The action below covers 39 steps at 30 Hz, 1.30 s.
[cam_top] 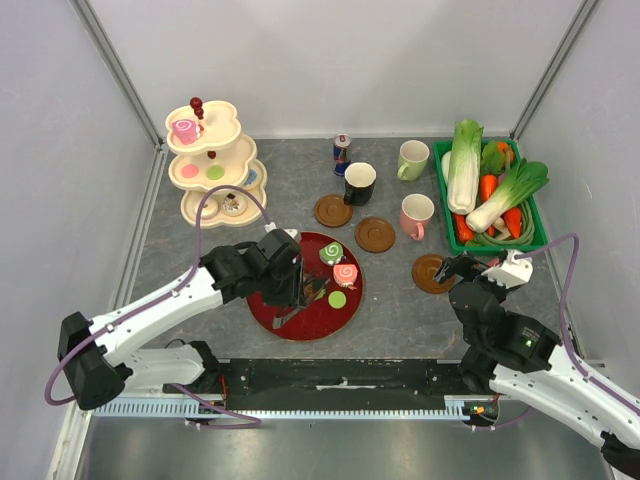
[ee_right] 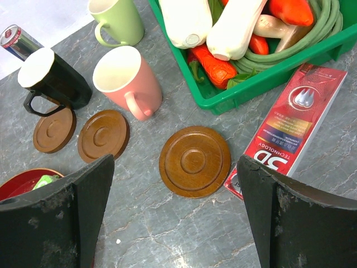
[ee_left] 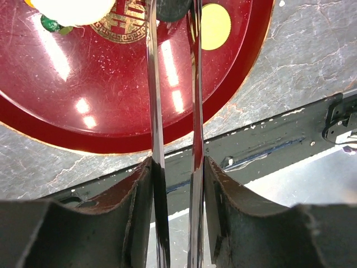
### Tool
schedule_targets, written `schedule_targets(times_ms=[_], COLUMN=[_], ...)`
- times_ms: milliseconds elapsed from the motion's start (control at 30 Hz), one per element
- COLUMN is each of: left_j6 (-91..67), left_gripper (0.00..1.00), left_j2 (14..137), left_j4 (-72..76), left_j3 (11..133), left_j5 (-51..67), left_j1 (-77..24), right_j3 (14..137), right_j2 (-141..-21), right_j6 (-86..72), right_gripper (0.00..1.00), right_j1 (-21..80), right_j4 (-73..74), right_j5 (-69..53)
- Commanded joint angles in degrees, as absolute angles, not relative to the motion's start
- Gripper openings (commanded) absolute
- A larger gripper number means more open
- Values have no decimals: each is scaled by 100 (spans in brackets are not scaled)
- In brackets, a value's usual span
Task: Serve the afternoon tea
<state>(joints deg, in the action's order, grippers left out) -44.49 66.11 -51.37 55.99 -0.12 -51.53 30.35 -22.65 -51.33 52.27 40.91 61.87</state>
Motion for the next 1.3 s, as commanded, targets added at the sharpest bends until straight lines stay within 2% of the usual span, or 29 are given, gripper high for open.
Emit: schedule_targets(times_ms=[0, 533, 933, 1267], left_j6=[-4544, -4676, -4043, -3823], left_gripper=[45, 46, 46, 45], left_j2=[6381, 6021, 5695, 6204], left_j4=[-5291, -5467, -4378, -3622], left_j3=[5959, 6477, 6987, 7409], left_j5=[-263, -949, -730, -519], left_j1=[-5177, -4993, -2938, -1486], right_j3=[3023, 3023, 3041, 3076], right_j2=[-2224, -2145, -2162, -2101], right_j6=[-5265, -5273, -5256, -5247], right_gripper=[98, 98, 98, 98], right_j1=[5221, 5229, 5229, 5229], right_j4=[4069, 4069, 4061, 4087], right_j5=[6442, 6434, 6425, 6434])
